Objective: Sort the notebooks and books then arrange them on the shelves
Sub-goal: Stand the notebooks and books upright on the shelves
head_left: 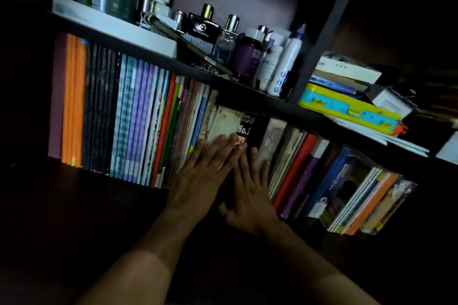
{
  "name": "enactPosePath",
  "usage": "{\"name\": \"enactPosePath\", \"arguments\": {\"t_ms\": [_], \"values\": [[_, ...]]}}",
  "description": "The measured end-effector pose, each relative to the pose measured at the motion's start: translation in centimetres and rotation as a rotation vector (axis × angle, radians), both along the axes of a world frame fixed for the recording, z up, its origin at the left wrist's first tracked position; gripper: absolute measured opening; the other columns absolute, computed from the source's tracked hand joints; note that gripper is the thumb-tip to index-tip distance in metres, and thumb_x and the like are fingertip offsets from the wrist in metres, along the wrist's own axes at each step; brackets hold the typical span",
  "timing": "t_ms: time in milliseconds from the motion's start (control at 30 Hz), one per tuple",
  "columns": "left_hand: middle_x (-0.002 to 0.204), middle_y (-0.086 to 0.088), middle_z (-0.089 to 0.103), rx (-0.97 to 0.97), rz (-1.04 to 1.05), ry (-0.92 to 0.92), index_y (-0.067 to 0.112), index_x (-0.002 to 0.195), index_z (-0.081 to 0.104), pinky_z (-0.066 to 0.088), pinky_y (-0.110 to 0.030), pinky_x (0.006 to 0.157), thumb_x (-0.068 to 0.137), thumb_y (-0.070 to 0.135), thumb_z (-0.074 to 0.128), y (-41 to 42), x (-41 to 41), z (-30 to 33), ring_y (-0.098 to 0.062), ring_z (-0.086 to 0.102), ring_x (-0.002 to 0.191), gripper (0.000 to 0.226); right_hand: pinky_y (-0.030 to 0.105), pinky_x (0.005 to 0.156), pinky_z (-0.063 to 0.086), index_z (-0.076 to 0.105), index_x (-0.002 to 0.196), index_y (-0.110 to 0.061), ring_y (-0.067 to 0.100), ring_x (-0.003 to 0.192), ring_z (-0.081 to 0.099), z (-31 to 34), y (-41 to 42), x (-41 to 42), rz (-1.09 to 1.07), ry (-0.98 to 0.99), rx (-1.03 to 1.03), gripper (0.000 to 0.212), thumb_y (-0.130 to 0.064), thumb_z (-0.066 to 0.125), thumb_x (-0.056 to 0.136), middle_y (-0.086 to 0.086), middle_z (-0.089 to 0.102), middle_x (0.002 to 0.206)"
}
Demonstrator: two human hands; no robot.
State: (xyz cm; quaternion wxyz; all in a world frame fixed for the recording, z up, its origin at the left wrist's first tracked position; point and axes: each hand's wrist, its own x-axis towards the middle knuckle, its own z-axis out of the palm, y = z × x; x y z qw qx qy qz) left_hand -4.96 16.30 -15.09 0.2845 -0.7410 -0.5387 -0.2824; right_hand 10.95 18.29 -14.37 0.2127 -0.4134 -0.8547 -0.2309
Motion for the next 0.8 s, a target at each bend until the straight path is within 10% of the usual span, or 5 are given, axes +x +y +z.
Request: {"name": "enactPosePath", "arguments": {"t_ms": [233, 567, 800], "values": [[0.169, -0.009, -0.005, 0.077, -0.064, 0.038, 0.012, 0.161, 0.008, 0.003, -0.053, 0.125, 0.081, 0.007, 0.046, 0.0, 0.1, 0.0, -0.025, -0.002, 0.156, 0.089, 0.064, 0.120, 0.000, 0.009, 0.160, -0.005, 0.030, 0.155, -0.007, -0.3, -2.0, 2.6, -0.316, 0.443, 0.150, 0.106, -0.043, 0.061, 0.076, 0.013, -0.006, 0.168], [0.168, -0.004, 0.015, 0.011, -0.309, 0.162, 0.015, 0.160, 0.021, 0.011, -0.043, 0.121, 0.081, 0.013, 0.018, 0.5, 2.0, -1.1, -0.023, 0.014, 0.154, 0.078, 0.057, 0.118, -0.018, -0.009, 0.158, -0.002, 0.028, 0.152, -0.023, -0.6, -0.1, 3.1, -0.247, 0.319, -0.034, 0.102, -0.055, 0.044, 0.089, 0.013, -0.028, 0.163], [0.168, -0.003, -0.014, 0.042, -0.317, 0.127, 0.012, 0.161, 0.001, -0.012, -0.041, 0.123, 0.083, 0.018, 0.011, -0.1, 5.8, 2.7, -0.020, -0.015, 0.154, 0.078, 0.061, 0.122, 0.006, 0.002, 0.159, -0.005, 0.028, 0.155, -0.013, -1.3, -2.2, 7.7, -0.259, 0.243, 0.009, 0.100, -0.038, 0.056, 0.083, 0.010, -0.014, 0.168]]}}
